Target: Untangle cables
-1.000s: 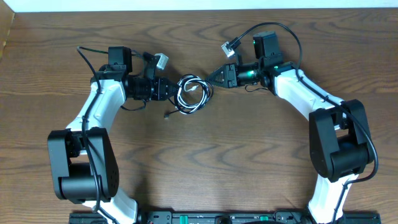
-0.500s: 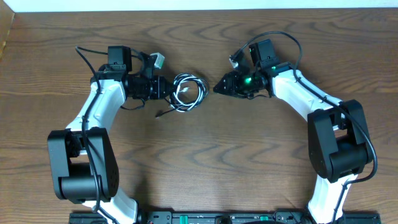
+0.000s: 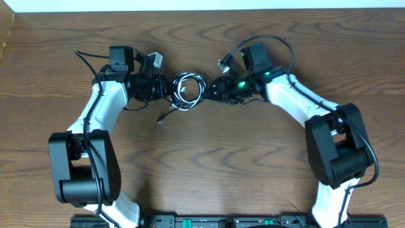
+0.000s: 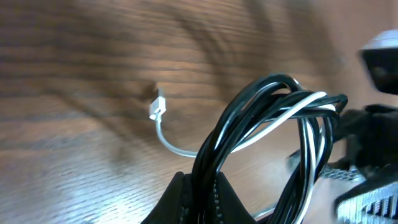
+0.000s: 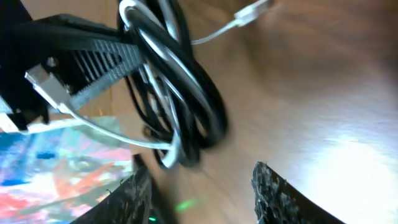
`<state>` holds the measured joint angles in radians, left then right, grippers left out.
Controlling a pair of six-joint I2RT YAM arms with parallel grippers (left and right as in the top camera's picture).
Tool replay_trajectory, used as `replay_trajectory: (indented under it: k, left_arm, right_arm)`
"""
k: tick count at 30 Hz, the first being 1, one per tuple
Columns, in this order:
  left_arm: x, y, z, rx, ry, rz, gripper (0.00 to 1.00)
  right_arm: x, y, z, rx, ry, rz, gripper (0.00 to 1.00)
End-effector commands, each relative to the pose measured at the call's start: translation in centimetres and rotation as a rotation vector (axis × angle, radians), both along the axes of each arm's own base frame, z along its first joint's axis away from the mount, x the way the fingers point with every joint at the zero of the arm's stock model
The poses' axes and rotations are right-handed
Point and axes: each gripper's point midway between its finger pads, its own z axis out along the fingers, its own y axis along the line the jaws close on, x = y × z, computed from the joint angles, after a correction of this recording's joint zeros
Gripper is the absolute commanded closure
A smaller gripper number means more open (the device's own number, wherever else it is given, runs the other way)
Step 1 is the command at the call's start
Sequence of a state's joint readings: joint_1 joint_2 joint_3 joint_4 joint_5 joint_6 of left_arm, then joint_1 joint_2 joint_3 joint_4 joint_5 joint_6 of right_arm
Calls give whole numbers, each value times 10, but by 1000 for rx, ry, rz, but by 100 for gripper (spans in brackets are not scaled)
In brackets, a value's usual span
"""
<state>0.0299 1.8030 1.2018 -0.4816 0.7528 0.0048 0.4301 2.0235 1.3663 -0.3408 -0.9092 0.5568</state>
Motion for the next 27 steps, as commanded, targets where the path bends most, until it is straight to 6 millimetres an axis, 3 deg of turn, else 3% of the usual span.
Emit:
replay_trajectory:
  k: [1, 7, 10, 15, 17, 23, 27]
  left_arm:
    - [-2, -16, 21, -51, -151, -171, 92]
    - [-1, -16, 19, -43, -182, -187, 93]
    - [1, -16, 20, -52, -171, -165, 93]
    - [5, -16, 22, -78, -135, -109, 93]
    - [5, -16, 22, -82, -128, -101, 93]
    - [2, -24, 30, -144, -136, -130, 93]
    - [-1, -28, 35, -178, -150, -159, 93]
  right_arm:
    - [-18, 31, 26, 50, 126, -25, 51]
    - [-23, 57, 9, -72, 234, -208, 67]
    - [-19, 58, 2, -114, 261, -302, 67]
    - [-15, 63, 8, -85, 258, -319, 64]
    - [-10, 59, 5, -100, 228, -327, 67]
    - [-2, 35, -18, -244, 124, -363, 98]
    - [11, 10, -34, -393, -23, -388, 99]
